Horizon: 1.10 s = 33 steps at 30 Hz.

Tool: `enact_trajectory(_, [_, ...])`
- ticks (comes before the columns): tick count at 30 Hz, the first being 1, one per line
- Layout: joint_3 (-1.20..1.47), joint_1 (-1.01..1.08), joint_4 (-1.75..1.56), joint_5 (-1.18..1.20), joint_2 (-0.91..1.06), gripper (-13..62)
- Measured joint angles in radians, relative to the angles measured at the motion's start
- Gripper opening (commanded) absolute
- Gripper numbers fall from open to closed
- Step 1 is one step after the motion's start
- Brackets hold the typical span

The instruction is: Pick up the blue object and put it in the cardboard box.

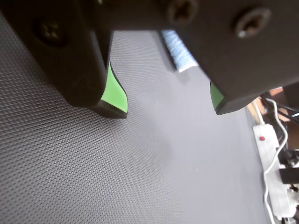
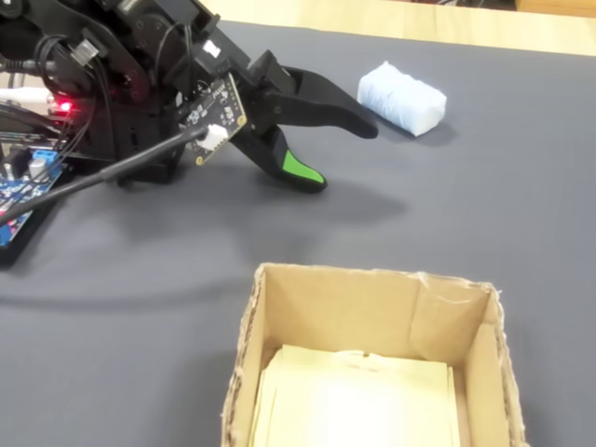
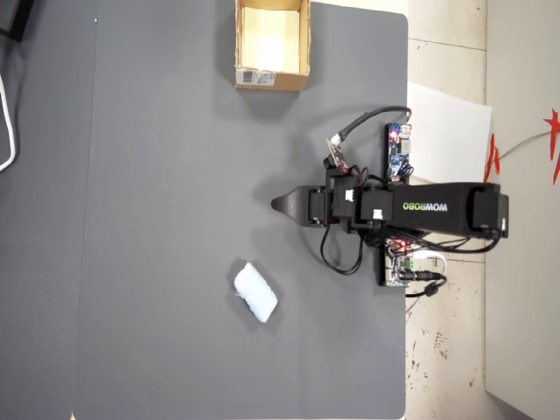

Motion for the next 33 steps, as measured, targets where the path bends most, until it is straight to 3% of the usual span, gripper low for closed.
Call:
enact_trajectory(24, [0.000, 0.005, 0.002, 0.005, 0.000, 34.5])
enact_trajectory(33, [0.000, -0.095, 0.003, 0.006, 0.000, 34.5])
